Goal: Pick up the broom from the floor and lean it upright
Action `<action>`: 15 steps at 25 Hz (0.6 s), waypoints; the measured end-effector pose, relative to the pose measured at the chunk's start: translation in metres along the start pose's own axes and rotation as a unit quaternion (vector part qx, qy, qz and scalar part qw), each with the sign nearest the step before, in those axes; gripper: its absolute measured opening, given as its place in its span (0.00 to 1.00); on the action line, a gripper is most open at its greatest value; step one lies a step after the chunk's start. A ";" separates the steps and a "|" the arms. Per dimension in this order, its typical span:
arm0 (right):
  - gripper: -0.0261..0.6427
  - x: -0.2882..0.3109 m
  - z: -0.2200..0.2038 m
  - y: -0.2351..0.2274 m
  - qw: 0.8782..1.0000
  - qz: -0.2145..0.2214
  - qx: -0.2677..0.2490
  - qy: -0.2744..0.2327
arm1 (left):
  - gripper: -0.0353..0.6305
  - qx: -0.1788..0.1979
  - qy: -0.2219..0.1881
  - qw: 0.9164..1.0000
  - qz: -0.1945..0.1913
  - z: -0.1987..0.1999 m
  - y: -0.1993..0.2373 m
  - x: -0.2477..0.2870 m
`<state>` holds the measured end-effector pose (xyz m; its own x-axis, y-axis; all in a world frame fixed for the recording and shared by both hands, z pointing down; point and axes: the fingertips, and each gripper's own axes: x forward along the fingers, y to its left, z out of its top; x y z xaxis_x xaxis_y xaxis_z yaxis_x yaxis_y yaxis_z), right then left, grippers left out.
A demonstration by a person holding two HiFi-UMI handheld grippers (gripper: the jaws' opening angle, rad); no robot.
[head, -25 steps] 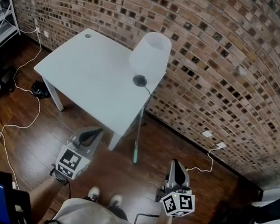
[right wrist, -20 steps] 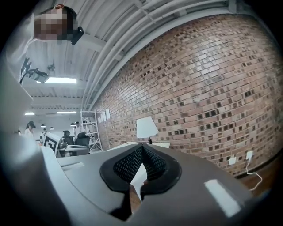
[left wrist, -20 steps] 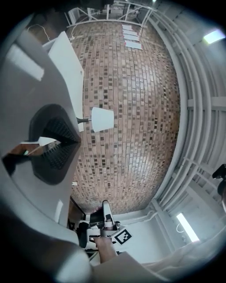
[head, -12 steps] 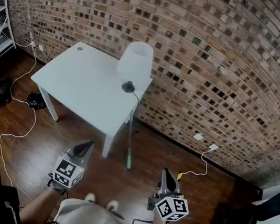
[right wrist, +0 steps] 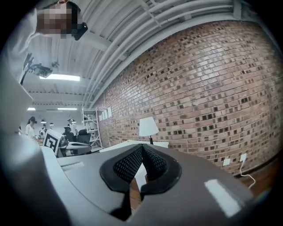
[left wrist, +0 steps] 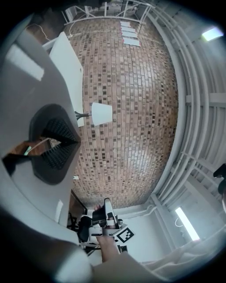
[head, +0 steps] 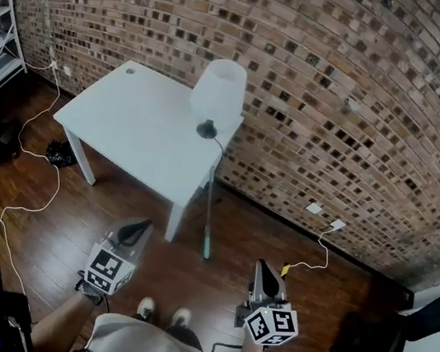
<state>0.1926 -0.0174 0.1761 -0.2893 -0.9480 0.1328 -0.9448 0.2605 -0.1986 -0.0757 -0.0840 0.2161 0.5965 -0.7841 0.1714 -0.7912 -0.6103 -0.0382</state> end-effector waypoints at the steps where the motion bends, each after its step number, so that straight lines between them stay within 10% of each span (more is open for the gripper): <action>1: 0.06 -0.004 0.000 0.002 1.000 -0.003 0.009 -0.003 | 0.05 0.004 0.002 1.000 -0.003 -0.001 0.001 -0.005; 15: 0.06 -0.096 0.000 0.024 1.000 0.004 -0.010 -0.015 | 0.05 0.002 0.007 1.000 0.012 -0.015 -0.058 -0.089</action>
<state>0.1981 0.0798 0.1590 -0.2923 -0.9508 0.1022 -0.9454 0.2713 -0.1804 -0.0853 0.0233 0.2181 0.5754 -0.7970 0.1835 -0.8049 -0.5917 -0.0459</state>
